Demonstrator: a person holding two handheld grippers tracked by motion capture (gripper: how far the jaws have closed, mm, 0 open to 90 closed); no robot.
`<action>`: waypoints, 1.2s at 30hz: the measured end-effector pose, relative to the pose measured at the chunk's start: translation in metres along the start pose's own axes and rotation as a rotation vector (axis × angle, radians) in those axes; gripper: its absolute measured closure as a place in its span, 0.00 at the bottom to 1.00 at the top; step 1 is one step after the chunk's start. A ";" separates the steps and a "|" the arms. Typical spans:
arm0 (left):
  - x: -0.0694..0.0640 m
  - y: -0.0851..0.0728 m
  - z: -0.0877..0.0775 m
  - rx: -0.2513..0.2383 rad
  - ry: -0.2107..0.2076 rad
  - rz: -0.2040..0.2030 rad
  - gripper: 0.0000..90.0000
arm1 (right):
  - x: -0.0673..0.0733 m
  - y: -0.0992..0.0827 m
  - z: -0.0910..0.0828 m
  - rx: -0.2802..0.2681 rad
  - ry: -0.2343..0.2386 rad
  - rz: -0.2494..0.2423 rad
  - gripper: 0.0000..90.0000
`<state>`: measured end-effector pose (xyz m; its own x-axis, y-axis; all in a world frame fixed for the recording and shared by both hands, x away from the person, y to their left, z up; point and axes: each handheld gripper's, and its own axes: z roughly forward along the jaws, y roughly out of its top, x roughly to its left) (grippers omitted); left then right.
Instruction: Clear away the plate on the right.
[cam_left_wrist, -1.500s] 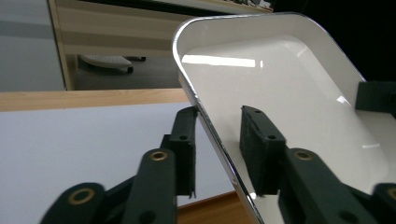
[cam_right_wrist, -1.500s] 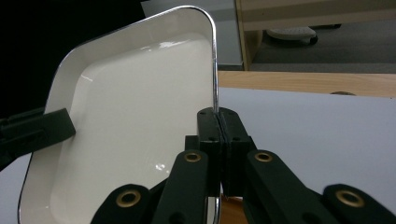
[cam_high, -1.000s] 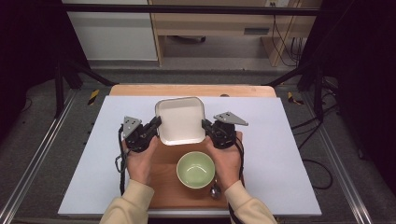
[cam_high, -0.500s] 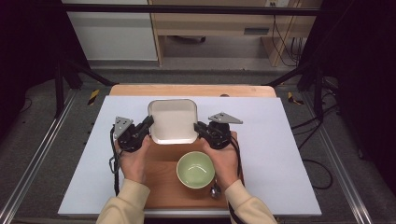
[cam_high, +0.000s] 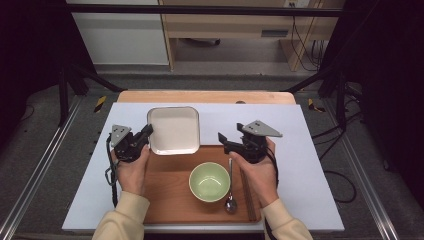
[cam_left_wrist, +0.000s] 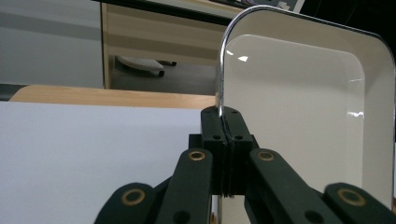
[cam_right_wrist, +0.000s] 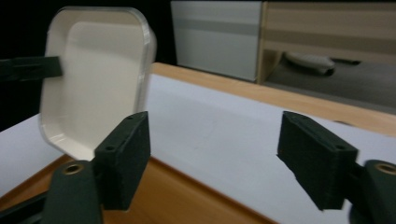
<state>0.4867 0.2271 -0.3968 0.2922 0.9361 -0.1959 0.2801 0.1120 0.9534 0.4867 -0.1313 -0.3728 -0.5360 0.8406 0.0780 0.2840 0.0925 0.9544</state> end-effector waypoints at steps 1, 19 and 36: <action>0.001 0.000 -0.001 0.002 0.001 0.002 0.99 | -0.005 0.000 -0.005 -0.016 -0.016 -0.006 0.23; 0.032 -0.013 -0.038 0.054 -0.011 -0.003 0.99 | -0.102 -0.064 -0.085 -0.022 -0.326 -0.067 0.13; 0.036 -0.034 -0.071 0.121 -0.046 0.023 0.99 | -0.124 -0.083 -0.090 0.035 -0.386 0.025 0.14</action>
<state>0.4229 0.2807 -0.4198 0.3411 0.9213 -0.1868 0.3805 0.0464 0.9236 0.4574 -0.2912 -0.4359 -0.1923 0.9811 -0.0199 0.3238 0.0826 0.9425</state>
